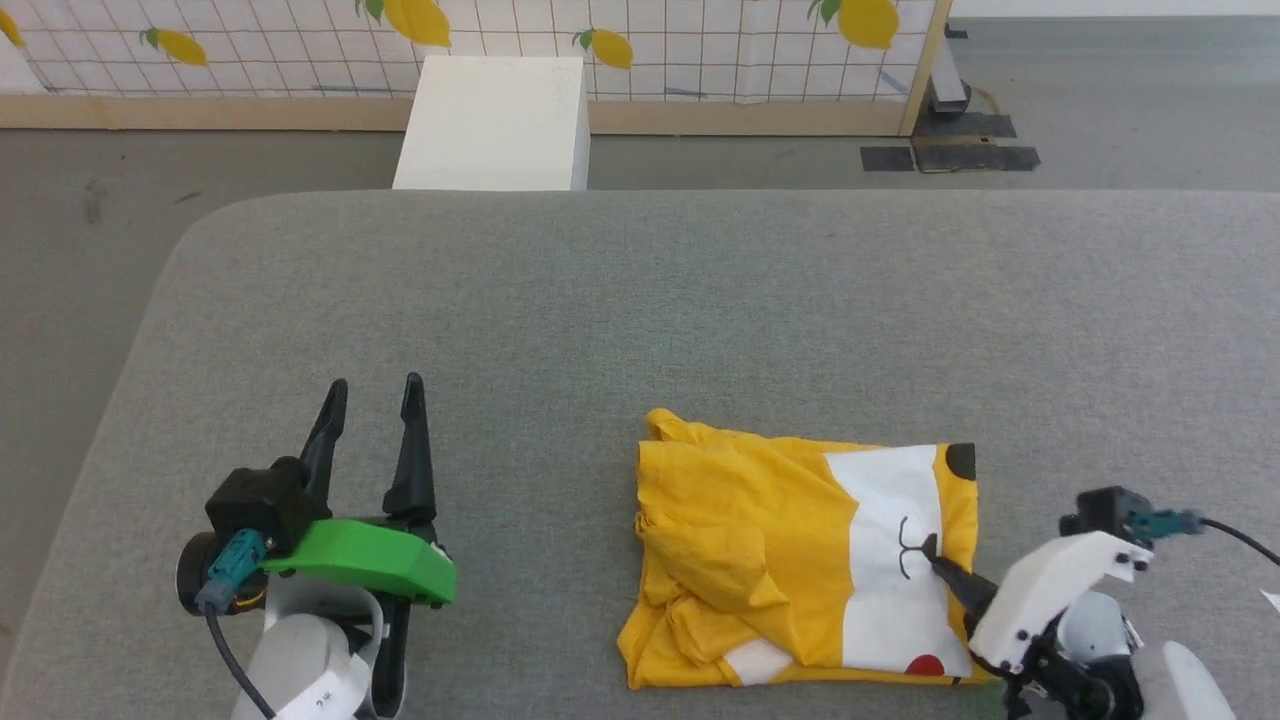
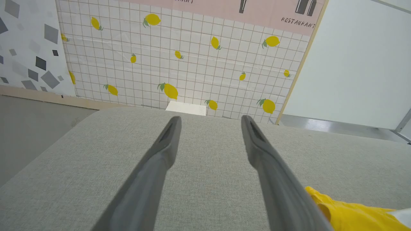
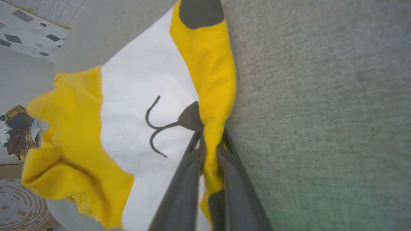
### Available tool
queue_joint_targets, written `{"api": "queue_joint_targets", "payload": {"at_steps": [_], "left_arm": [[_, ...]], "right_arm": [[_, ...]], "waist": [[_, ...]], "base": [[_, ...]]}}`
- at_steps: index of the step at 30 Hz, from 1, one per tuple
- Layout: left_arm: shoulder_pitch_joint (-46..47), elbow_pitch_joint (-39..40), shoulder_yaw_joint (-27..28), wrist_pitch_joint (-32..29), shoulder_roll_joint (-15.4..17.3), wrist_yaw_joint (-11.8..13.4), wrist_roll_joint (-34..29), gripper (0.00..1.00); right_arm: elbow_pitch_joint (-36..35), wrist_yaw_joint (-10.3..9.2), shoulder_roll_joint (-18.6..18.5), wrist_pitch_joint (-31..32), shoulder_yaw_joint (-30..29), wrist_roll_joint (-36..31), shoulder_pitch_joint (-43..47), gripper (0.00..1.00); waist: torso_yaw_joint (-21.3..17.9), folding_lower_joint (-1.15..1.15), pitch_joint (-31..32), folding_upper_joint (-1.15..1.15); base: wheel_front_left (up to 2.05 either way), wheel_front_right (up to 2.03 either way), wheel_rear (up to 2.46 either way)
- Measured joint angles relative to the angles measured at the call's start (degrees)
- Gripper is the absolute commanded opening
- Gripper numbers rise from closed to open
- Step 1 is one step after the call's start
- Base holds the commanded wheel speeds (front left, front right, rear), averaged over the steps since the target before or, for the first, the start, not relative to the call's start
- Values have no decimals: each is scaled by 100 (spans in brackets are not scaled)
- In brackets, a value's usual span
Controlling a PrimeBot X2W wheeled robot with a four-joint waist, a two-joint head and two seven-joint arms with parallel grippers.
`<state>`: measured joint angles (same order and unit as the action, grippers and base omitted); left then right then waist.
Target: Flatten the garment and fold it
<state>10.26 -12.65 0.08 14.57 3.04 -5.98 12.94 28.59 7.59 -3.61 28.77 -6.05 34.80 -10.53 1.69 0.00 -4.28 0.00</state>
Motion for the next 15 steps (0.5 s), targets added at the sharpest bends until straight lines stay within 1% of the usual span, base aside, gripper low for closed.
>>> {"api": "queue_joint_targets", "payload": {"at_steps": [3, 4, 7, 11, 15], "left_arm": [[-9, 33, 37, 16, 0, 7, 0, 100], [-19, 59, 70, 16, 0, 15, -1, 100], [-55, 158, 146, 21, -1, 33, -19, 100], [-64, 248, 230, 23, -1, 33, -47, 100], [-26, 386, 256, 22, -2, 33, -97, 100]], "right_arm": [[-310, -2, 32, 119, 237, -753, -36, 0], [-479, -2, 27, 199, 352, -1115, -63, 0], [-1006, -2, -105, 367, 764, -1897, -264, 0], [-1551, -1, -672, 470, 1334, -2560, -758, 0], [-1650, -1, -1284, 470, 1728, -2810, -1330, 0]], "waist": [[-82, 0, -28, 0], [-121, 0, -43, 0], [-264, 0, -93, 0], [-528, 0, -180, 0], [-855, 0, -302, 0]], "base": [[0, 0, 0], [0, 0, 0], [0, 0, 0], [0, 0, 0], [0, 0, 0]]}}
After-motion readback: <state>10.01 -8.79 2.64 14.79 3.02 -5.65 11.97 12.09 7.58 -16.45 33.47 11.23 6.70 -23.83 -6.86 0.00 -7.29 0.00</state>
